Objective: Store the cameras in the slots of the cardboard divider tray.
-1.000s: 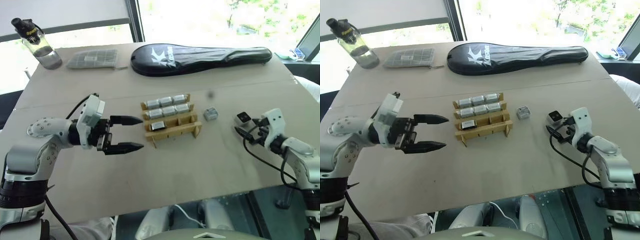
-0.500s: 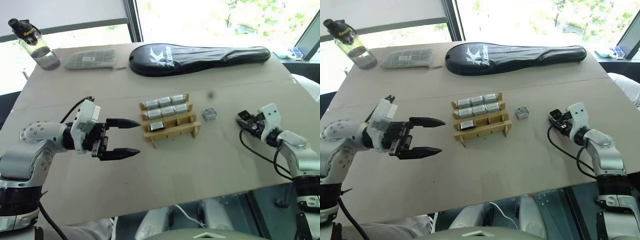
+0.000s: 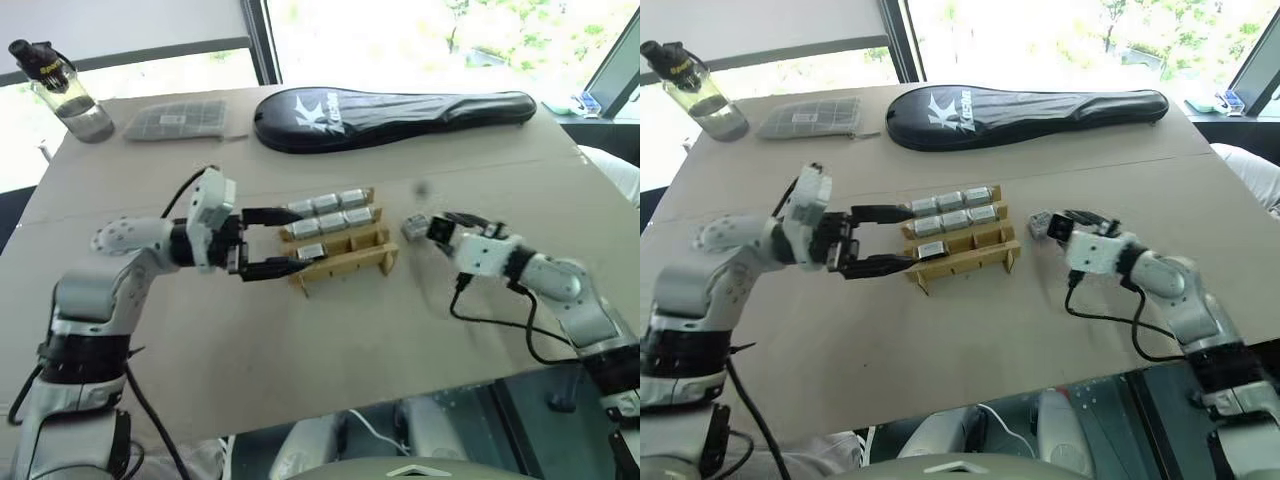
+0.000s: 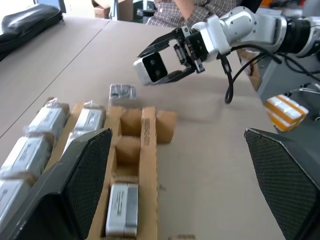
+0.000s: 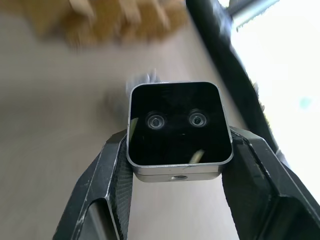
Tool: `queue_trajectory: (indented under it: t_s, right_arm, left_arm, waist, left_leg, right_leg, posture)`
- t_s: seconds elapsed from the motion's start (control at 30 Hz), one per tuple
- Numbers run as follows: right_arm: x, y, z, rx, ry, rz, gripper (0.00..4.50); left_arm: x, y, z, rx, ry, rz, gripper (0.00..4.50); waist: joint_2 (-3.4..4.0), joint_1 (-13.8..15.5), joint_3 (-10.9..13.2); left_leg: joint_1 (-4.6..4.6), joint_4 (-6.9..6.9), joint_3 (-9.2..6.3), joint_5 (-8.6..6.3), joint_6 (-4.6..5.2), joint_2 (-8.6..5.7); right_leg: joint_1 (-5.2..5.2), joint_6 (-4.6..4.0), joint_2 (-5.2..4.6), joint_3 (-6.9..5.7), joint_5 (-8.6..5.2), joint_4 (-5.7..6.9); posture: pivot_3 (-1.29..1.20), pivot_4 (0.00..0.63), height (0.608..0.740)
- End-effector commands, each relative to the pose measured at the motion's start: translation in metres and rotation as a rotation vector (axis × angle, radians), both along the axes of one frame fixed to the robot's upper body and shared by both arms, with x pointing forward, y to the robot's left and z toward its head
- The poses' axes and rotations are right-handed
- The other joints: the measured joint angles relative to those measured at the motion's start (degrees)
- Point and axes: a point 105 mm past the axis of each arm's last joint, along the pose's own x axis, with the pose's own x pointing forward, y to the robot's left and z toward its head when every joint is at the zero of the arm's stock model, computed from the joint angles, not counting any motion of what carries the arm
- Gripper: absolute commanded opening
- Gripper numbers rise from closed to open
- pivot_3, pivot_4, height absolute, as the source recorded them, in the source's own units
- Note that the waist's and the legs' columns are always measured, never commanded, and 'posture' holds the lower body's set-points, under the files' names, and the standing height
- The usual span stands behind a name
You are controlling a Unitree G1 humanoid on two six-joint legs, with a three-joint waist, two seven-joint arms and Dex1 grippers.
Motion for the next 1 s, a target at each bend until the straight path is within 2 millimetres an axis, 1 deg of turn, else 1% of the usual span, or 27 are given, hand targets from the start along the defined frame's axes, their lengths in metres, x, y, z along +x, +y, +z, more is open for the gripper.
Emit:
queue_trajectory:
  t_s: [0.03,0.13,0.2,0.27,0.33,0.43,0.47,0.5,0.57,0.63,0.7,0.73,1.0]
  right_arm:
    - [-0.014,0.038,0.03,-0.105,-0.27,0.211,1.94]
    - [-0.023,0.065,0.043,-0.133,-0.399,0.325,1.94]
    - [-0.026,0.077,0.048,-0.129,-0.446,0.371,1.94]
    - [-0.028,0.085,0.05,-0.128,-0.474,0.394,1.94]
    - [-0.031,0.092,0.048,-0.141,-0.489,0.425,1.94]
    - [-0.03,0.098,0.047,-0.135,-0.498,0.434,1.94]
    - [-0.03,0.1,0.047,-0.137,-0.502,0.439,1.94]
    - [-0.03,0.101,0.047,-0.139,-0.506,0.444,1.94]
    - [-0.031,0.103,0.048,-0.137,-0.506,0.45,1.94]
    - [-0.031,0.104,0.047,-0.134,-0.501,0.454,1.94]
    - [-0.031,0.104,0.045,-0.135,-0.493,0.456,1.94]
    - [-0.03,0.104,0.045,-0.131,-0.489,0.454,1.94]
    - [-0.031,0.106,0.049,-0.129,-0.507,0.453,1.94]
  left_arm:
    - [0.012,-0.014,0.009,-0.028,-0.013,-0.026,4.42]
    - [0.02,-0.026,0.012,-0.033,-0.014,-0.058,4.42]
    - [0.022,-0.03,0.011,-0.023,-0.012,-0.08,4.42]
    - [0.024,-0.032,0.013,-0.034,-0.002,-0.085,4.42]
    - [0.024,-0.035,0.017,-0.064,0.021,-0.088,4.42]
    - [0.021,-0.037,0.017,-0.075,0.052,-0.108,4.42]
    - [0.021,-0.037,0.017,-0.075,0.055,-0.11,3.87]
    - [0.02,-0.037,0.017,-0.075,0.057,-0.111,3.68]
    - [0.02,-0.038,0.017,-0.077,0.063,-0.108,2.71]
    - [0.018,-0.038,0.016,-0.076,0.067,-0.109,1.86]
    - [0.018,-0.038,0.016,-0.072,0.067,-0.109,0.9]
    - [0.018,-0.038,0.016,-0.072,0.069,-0.108,0.68]
    - [0.016,-0.038,0.008,-0.039,0.097,-0.103,0.7]
  waist:
    - [-0.01,0.04,-0.01]
    - [-0.06,0.05,-0.02]
    - [-0.06,-0.06,-0.02]
    - [-0.06,-0.15,-0.02]
    - [-0.05,-0.24,-0.02]
    - [-0.06,-0.52,-0.02]
    - [-0.06,-0.72,-0.02]
    - [-0.06,-0.83,-0.02]
    - [-0.06,-1.01,-0.02]
    - [-0.06,-1.19,-0.02]
    - [-0.06,-1.25,-0.02]
    - [-0.05,-1.25,-0.02]
    - [-0.05,-1.24,-0.02]
  left_leg:
    - [0.0,0.04,-0.01,0.0,0.0,0.0]
    - [-0.01,0.08,-0.03,0.0,0.0,0.0]
    - [-0.01,0.09,-0.02,0.0,0.0,0.0]
    - [-0.01,0.17,-0.01,0.0,0.0,0.0]
    - [-0.01,0.2,-0.02,0.0,0.0,0.0]
    - [-0.01,0.2,-0.03,0.0,0.0,0.0]
    - [-0.01,0.21,-0.03,0.0,0.0,0.0]
    - [-0.01,0.21,-0.03,0.0,0.0,0.0]
    - [-0.01,0.22,-0.03,0.0,0.0,0.0]
    - [-0.01,0.23,-0.03,0.0,0.0,0.0]
    - [-0.01,0.28,-0.03,0.0,0.0,0.0]
    - [-0.01,0.27,-0.03,0.0,0.0,0.0]
    - [-0.01,0.27,-0.04,0.0,0.0,0.0]
  right_leg:
    - [0.01,0.0,0.0,-0.02,0.0,0.0]
    - [0.01,0.0,0.01,-0.1,0.0,-0.04]
    - [0.0,0.0,-0.01,-0.18,0.0,-0.06]
    - [-0.01,0.0,-0.02,-0.23,0.0,-0.05]
    - [0.0,0.0,-0.02,-0.26,0.0,-0.03]
    - [0.01,0.0,0.0,-0.27,0.0,0.02]
    - [0.01,0.0,0.0,-0.26,0.0,0.03]
    - [0.01,0.0,-0.01,-0.26,0.0,0.06]
    - [0.0,0.0,-0.01,-0.25,0.0,0.05]
    - [0.0,0.0,0.0,-0.25,0.0,0.05]
    - [0.0,0.0,0.0,-0.24,0.0,0.05]
    - [0.0,0.0,0.0,-0.24,0.0,0.05]
    - [0.0,0.0,0.0,-0.22,0.0,0.05]
  posture:
    - [0.0,0.15,0.74]
    - [0.0,0.15,0.74]
    - [0.0,0.15,0.74]
    - [0.0,0.15,0.74]
    - [0.0,0.15,0.74]
    - [0.0,0.15,0.74]
    - [0.0,0.15,0.74]
    - [0.0,0.15,0.74]
    - [0.0,0.15,0.74]
    - [0.0,0.15,0.74]
    - [0.0,0.15,0.74]
    - [0.0,0.15,0.74]
    - [0.0,0.15,0.74]
